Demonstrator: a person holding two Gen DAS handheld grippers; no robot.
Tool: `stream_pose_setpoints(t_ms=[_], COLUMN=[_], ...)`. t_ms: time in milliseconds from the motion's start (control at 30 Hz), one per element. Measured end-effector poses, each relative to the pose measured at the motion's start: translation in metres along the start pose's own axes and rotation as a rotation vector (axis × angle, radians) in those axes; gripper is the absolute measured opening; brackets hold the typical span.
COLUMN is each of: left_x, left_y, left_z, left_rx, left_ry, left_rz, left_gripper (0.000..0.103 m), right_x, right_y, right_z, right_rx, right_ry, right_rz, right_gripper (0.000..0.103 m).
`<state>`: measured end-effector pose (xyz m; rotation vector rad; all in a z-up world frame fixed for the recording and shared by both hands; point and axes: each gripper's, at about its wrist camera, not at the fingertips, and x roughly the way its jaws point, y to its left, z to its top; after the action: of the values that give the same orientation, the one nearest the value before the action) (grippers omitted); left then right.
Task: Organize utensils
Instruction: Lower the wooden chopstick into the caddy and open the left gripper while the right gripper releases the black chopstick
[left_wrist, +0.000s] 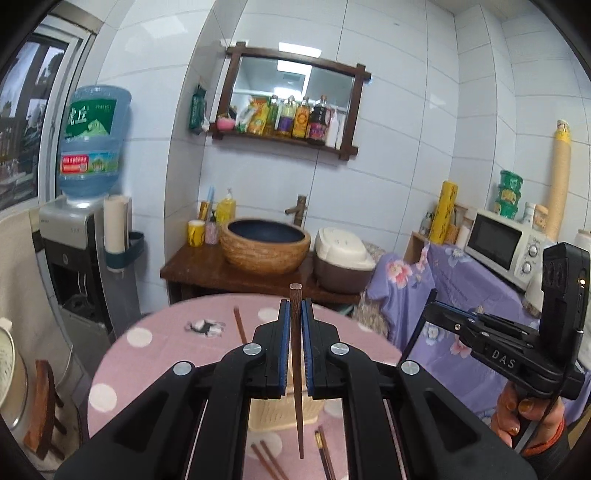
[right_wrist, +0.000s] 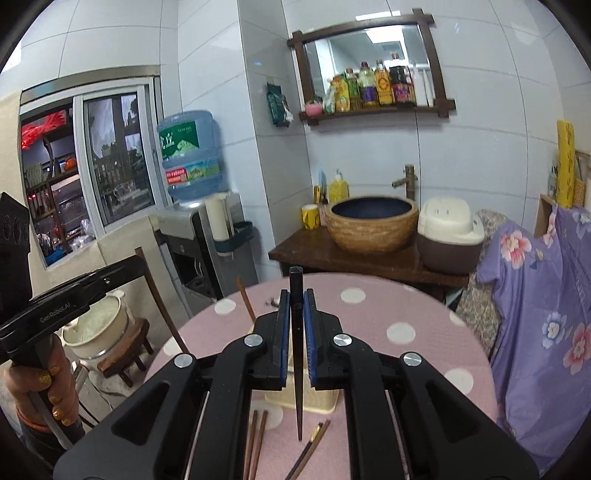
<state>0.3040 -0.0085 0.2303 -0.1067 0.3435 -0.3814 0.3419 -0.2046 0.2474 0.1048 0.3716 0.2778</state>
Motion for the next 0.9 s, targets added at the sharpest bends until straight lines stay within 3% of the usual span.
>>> stream_pose_setpoints(t_ms=[167, 367, 500, 900], left_x=[0.011, 0.036, 0.056, 0.103], left_y=[-0.007, -0.008, -0.002, 0.01], left_z=[0.034, 0.046, 0.036, -0.029], left_rx=[-0.001, 0.001, -0.017, -0.028], left_ry=[-0.064, -0.089, -0.083, 0.06], left_rz=[0.043, 0.113, 0.138, 0.153], left_gripper=[0.007, 0.007, 0.007, 0.007], right_x=[0.005, 0.033, 0.062, 0.123], right_y=[0.012, 0.021, 0.02, 0.008], right_z=[0.041, 0.063, 0.047, -0.027], right_rx=[-0.013, -0.015, -0.011, 0.018], right_ry=[-0.056, -0.083, -0.052, 0.097], right_rz=[-0.011, -0.038, -0.057, -0.087], right_gripper=[0.008, 0.008, 0.008, 0.008])
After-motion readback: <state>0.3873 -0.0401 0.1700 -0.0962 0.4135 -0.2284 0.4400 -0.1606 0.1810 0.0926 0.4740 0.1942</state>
